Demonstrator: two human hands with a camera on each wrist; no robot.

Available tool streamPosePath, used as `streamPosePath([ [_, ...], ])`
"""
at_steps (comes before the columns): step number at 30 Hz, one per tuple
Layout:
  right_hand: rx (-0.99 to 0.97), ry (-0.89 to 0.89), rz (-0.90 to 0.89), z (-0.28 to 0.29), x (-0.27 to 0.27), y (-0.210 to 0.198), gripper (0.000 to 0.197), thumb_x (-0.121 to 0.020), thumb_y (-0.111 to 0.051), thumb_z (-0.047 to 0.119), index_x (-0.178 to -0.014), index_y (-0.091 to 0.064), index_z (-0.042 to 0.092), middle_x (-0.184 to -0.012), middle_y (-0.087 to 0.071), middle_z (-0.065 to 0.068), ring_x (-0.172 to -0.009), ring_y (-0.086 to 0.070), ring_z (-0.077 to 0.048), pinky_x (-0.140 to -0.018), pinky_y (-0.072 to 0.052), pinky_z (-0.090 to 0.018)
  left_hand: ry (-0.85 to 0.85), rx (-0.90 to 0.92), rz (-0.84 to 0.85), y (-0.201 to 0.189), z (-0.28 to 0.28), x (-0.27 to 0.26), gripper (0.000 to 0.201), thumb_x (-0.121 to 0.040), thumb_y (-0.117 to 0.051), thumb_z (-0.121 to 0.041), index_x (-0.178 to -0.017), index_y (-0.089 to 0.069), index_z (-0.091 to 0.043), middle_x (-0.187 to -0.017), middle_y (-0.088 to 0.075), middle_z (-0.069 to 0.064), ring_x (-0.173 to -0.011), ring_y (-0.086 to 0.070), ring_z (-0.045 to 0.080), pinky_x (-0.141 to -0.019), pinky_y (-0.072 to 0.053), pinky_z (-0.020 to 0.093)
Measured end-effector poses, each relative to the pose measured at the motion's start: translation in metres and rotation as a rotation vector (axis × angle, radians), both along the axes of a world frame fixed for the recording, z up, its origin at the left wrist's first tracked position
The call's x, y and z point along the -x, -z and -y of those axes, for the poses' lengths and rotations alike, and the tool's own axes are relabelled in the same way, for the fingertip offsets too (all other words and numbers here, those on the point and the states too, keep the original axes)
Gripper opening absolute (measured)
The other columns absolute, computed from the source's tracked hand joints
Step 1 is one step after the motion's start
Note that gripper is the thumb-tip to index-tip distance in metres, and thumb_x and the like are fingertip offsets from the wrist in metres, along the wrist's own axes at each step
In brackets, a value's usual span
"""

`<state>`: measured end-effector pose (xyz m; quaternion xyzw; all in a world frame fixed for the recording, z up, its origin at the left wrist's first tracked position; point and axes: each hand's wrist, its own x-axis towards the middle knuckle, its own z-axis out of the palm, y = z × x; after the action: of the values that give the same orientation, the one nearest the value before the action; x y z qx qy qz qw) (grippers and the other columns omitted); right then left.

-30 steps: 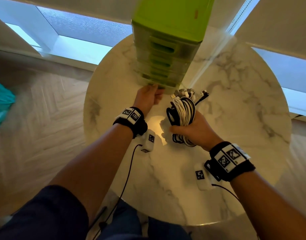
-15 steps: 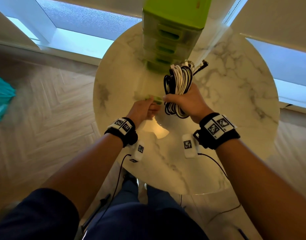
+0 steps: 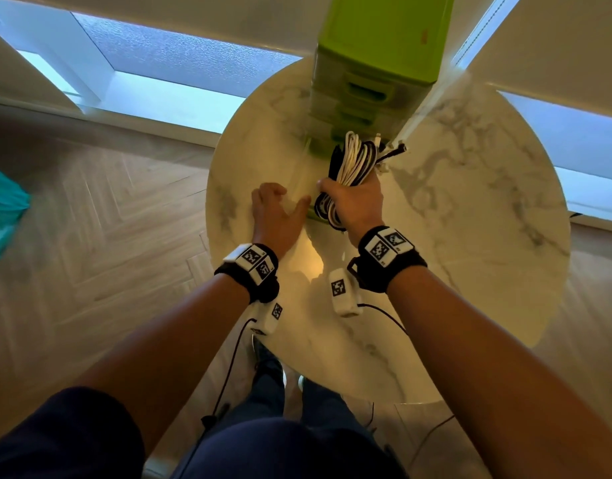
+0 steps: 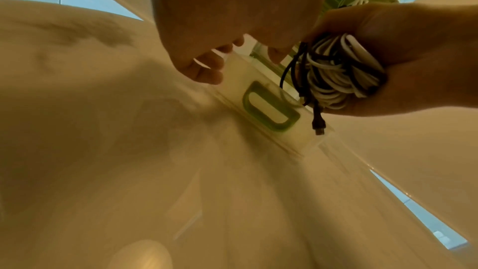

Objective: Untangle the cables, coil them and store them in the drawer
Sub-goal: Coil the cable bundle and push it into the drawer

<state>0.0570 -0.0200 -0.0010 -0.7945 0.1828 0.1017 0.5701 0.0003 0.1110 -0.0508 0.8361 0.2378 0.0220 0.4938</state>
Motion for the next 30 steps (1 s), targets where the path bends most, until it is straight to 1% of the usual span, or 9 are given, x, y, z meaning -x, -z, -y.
streamPosePath([
  [2, 0.004, 0.023, -0.013, -0.003, -0.004, 0.002, 0.065, -0.066, -0.086, 0.035, -0.122, -0.055, 0.024, -0.115, -0.067, 0.003, -0.103, -0.064, -0.017, -0.088, -0.057, -0.035, 0.064, -0.054, -0.084, 0.000, -0.004, -0.013, 0.053, -0.090, -0.074, -0.031, -0.130, -0.045, -0.009, -0.130, -0.040, 0.010, -0.115, -0.038, 0.020, -0.096, -0.026, 0.022],
  [4, -0.001, 0.047, -0.030, -0.004, -0.007, 0.003, 0.064, -0.065, -0.086, 0.035, -0.120, -0.055, 0.024, -0.113, -0.067, 0.004, -0.101, -0.064, -0.016, -0.089, -0.057, -0.037, 0.104, 0.013, -0.178, 0.000, -0.009, -0.022, 0.056, -0.091, -0.073, -0.026, -0.135, -0.040, -0.014, -0.138, -0.037, 0.011, -0.123, -0.039, 0.025, -0.103, -0.032, 0.029],
  [8, 0.006, 0.079, -0.058, 0.000, -0.010, 0.002, 0.064, -0.063, -0.086, 0.036, -0.118, -0.056, 0.024, -0.107, -0.068, 0.006, -0.096, -0.066, -0.013, -0.086, -0.060, -0.037, 0.247, 0.073, -0.260, 0.004, -0.011, -0.017, 0.057, -0.084, -0.077, -0.028, -0.126, -0.039, -0.017, -0.125, -0.045, 0.007, -0.115, -0.049, 0.029, -0.100, -0.046, 0.044],
  [15, 0.105, -0.034, -0.165, 0.003, -0.007, 0.005, 0.065, -0.061, -0.087, 0.042, -0.114, -0.054, 0.023, -0.110, -0.066, 0.000, -0.098, -0.065, -0.020, -0.081, -0.059, -0.037, 0.318, 0.248, -0.226, 0.008, -0.022, -0.010, 0.055, -0.077, -0.079, -0.033, -0.116, -0.042, -0.019, -0.110, -0.048, -0.001, -0.093, -0.049, 0.014, -0.072, -0.044, 0.025],
  [20, 0.291, -0.235, -0.282, -0.007, -0.016, 0.015, 0.038, -0.069, -0.085, 0.036, -0.089, -0.057, 0.018, -0.090, -0.066, -0.003, -0.075, -0.061, -0.013, -0.071, -0.059, -0.035, 0.263, 0.245, -0.041, -0.001, -0.031, -0.047, 0.011, -0.100, -0.059, -0.021, -0.110, -0.055, -0.023, -0.114, -0.057, 0.003, -0.093, -0.057, 0.014, -0.078, -0.044, 0.028],
  [23, 0.347, -0.262, -0.322, -0.011, -0.026, 0.020, 0.063, -0.067, -0.086, 0.045, -0.112, -0.058, 0.011, -0.103, -0.066, -0.006, -0.082, -0.062, -0.019, -0.063, -0.052, -0.029, 0.241, 0.302, 0.028, -0.009, -0.030, -0.066, 0.004, -0.102, -0.059, -0.025, -0.101, -0.058, -0.028, -0.102, -0.061, -0.006, -0.090, -0.059, 0.011, -0.077, -0.045, 0.025],
  [26, 0.371, -0.257, -0.304, -0.014, -0.030, 0.028, 0.096, -0.066, -0.086, 0.049, -0.138, -0.039, 0.007, -0.123, -0.059, -0.011, -0.106, -0.061, -0.028, -0.077, -0.051, -0.033, 0.309, 0.298, 0.068, -0.010, -0.022, -0.076, 0.008, -0.098, -0.067, -0.028, -0.103, -0.063, -0.024, -0.099, -0.064, -0.008, -0.080, -0.061, -0.004, -0.074, -0.048, 0.016],
  [28, 0.375, -0.257, -0.273, -0.014, -0.030, 0.033, 0.110, -0.065, -0.085, 0.052, -0.146, -0.028, 0.007, -0.135, -0.053, -0.014, -0.119, -0.057, -0.032, -0.087, -0.053, -0.036, 0.342, 0.251, 0.065, -0.007, -0.018, -0.081, 0.014, -0.094, -0.073, -0.035, -0.101, -0.066, -0.025, -0.096, -0.068, -0.008, -0.080, -0.062, -0.001, -0.074, -0.049, 0.016],
  [30, 0.367, -0.260, -0.240, -0.014, -0.028, 0.039, 0.109, -0.066, -0.085, 0.052, -0.146, -0.026, 0.007, -0.138, -0.051, -0.015, -0.122, -0.056, -0.032, -0.084, -0.050, -0.033, 0.338, 0.202, 0.058, -0.007, -0.015, -0.087, 0.019, -0.087, -0.080, -0.038, -0.095, -0.068, -0.025, -0.091, -0.070, -0.008, -0.078, -0.062, 0.001, -0.075, -0.050, 0.017],
])
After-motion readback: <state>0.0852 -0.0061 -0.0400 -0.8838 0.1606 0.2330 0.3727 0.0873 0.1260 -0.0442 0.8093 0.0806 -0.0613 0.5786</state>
